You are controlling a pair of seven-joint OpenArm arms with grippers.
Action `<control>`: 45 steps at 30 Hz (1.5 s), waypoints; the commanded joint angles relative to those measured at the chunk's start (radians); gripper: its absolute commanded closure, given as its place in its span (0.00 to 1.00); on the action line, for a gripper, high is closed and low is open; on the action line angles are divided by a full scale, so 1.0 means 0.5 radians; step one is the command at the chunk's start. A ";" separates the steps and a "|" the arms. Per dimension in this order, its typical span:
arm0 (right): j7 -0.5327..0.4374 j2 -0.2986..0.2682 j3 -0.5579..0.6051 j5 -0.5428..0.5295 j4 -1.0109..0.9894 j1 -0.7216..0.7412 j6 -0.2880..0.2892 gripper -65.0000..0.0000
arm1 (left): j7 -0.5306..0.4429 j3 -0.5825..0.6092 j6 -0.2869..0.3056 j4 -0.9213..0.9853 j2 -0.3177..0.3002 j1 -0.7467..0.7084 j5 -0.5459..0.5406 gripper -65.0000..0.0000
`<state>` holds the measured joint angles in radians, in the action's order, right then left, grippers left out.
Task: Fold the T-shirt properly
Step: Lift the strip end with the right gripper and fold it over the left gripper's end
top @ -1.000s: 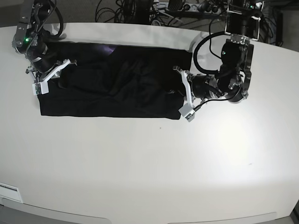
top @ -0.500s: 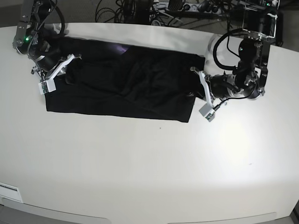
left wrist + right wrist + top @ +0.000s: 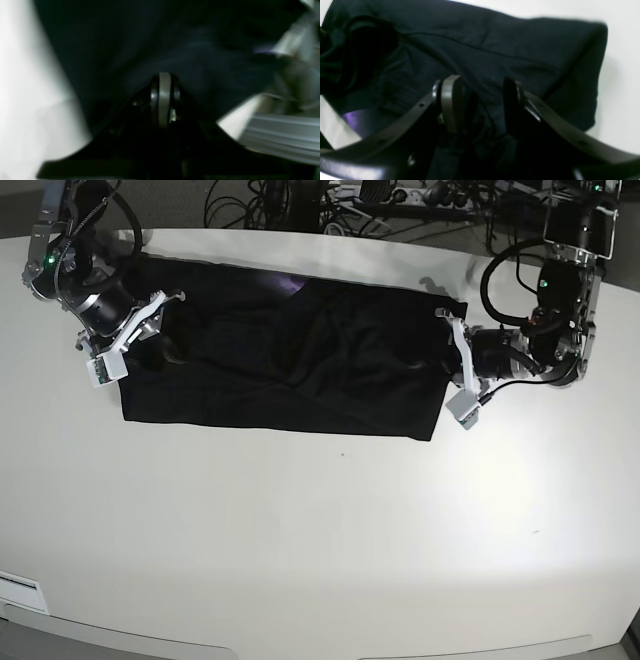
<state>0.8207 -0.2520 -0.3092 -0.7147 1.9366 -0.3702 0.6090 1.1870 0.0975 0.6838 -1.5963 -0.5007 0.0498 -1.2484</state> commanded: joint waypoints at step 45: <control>0.435 -0.018 -0.440 -0.764 -0.508 0.003 -0.223 0.46 | -0.175 -0.014 -0.060 0.040 0.098 -0.044 0.713 1.00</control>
<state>1.0241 -0.2516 -0.5255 -1.1042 1.6737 -0.3656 0.4953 1.0557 0.0940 0.6632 -1.5715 -0.4374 0.0250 -0.9348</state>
